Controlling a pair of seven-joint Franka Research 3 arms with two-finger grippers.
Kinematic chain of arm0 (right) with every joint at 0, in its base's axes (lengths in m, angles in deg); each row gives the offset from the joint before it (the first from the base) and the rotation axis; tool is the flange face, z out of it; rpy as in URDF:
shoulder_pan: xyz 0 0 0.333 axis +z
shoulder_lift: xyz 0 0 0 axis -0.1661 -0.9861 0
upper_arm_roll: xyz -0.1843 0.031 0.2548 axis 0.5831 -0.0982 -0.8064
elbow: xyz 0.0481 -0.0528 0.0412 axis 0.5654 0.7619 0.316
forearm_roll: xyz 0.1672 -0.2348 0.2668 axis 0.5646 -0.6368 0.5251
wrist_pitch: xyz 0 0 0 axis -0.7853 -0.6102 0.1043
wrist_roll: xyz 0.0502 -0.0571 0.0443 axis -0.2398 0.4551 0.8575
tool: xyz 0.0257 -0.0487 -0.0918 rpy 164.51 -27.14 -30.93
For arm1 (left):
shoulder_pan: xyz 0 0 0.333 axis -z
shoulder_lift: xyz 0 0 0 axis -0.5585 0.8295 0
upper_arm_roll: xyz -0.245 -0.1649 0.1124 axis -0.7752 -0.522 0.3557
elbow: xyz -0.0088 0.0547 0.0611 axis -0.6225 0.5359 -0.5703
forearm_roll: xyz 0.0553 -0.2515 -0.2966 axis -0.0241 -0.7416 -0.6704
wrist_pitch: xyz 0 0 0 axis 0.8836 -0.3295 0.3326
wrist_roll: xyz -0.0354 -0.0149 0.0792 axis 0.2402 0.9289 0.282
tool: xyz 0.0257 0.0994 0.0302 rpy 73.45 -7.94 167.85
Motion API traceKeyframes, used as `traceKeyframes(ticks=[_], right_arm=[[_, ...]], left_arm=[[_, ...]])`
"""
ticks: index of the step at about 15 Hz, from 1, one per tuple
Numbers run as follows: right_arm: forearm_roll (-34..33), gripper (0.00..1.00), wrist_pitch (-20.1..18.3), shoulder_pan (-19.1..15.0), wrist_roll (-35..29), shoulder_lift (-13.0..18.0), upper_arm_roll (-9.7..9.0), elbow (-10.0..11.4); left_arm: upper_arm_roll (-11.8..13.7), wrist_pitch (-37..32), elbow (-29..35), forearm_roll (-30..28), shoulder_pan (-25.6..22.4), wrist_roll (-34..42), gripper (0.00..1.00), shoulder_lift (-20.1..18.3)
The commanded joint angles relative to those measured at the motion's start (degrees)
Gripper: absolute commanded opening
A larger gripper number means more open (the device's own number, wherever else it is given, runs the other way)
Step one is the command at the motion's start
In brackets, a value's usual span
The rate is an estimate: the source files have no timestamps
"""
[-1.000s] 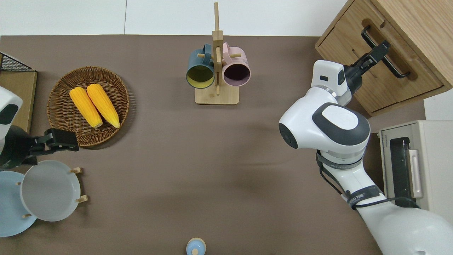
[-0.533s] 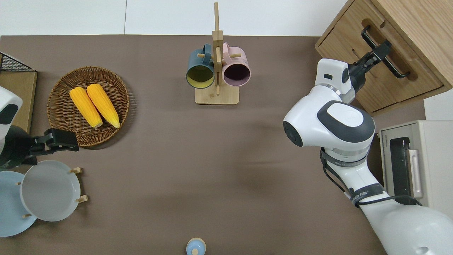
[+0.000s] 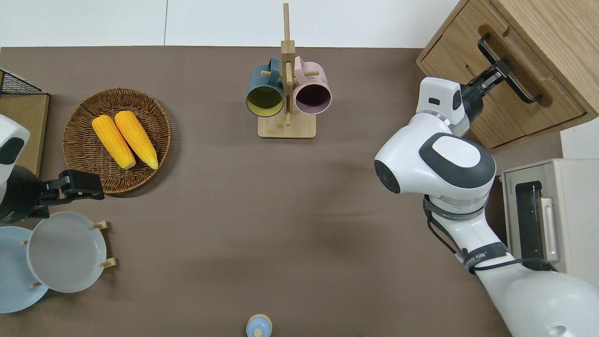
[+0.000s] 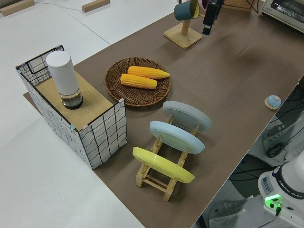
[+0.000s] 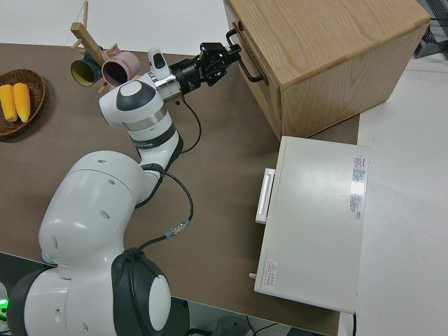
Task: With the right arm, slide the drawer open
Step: 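Hook the right gripper onto the drawer's black bar handle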
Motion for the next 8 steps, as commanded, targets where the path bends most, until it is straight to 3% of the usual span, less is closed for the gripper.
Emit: traceKeyframes(ticks=[1, 4, 8], right_arm=[[-1.44, 0.222, 1.17, -0.99, -1.54, -0.88, -0.15, -1.05], [-1.26, 0.053, 1.0, -0.9, -2.06, -0.79, -0.24, -0.96], [-1.0, 0.023, -1.01, -0.38, -1.89, -0.62, -1.29, -0.88]], left_arm=[[0.25, -0.97, -0.21, -0.05, 0.07, 0.51, 0.99, -0.48], [0.25, -0.97, -0.21, -0.05, 0.07, 0.51, 0.99, -0.48], [0.25, -0.89, -0.21, -0.05, 0.07, 0.51, 0.99, -0.48]])
